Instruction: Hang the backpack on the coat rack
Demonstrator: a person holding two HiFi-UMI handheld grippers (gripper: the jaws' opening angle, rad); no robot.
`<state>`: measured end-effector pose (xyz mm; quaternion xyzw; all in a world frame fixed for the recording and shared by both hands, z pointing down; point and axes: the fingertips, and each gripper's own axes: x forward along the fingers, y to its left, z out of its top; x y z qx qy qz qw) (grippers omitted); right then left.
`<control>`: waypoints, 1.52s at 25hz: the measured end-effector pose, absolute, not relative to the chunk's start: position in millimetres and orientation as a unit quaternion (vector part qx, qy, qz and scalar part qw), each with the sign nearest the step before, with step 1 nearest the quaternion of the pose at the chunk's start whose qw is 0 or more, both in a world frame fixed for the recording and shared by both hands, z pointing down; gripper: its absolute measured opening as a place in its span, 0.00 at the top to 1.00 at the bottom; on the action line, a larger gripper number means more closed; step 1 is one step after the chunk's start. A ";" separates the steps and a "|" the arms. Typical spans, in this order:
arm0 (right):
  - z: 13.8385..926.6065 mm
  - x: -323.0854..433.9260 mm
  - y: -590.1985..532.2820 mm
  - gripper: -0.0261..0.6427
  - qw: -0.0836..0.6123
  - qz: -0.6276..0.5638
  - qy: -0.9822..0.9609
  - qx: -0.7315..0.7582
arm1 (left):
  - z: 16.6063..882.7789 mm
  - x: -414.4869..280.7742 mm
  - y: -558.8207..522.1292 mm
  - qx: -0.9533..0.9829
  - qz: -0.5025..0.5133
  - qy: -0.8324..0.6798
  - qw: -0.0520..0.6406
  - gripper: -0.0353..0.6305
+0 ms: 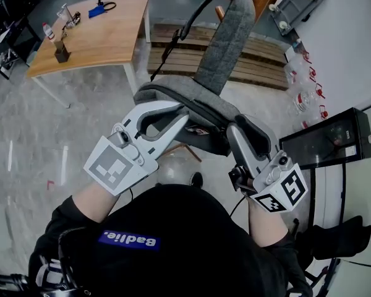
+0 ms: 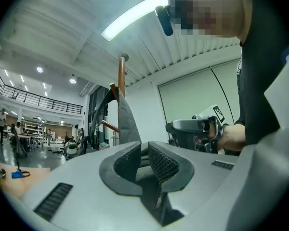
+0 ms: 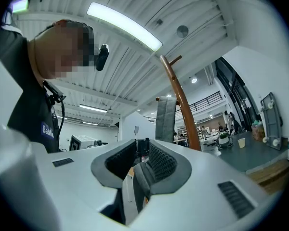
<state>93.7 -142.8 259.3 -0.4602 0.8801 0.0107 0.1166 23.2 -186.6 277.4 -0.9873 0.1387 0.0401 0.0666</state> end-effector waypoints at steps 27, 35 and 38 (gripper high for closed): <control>333.4 38.0 -122.9 0.95 0.052 0.010 0.915 -0.400 | 334.5 34.1 -134.2 -0.993 0.033 0.111 -0.005 0.93; 335.2 39.4 -120.5 0.95 0.050 0.002 0.919 -0.390 | 334.8 35.6 -134.5 -0.992 0.036 0.121 -0.010 0.93; 336.0 39.5 -119.0 0.95 0.049 0.001 0.920 -0.388 | 335.0 35.3 -133.6 -0.992 0.035 0.122 -0.008 0.93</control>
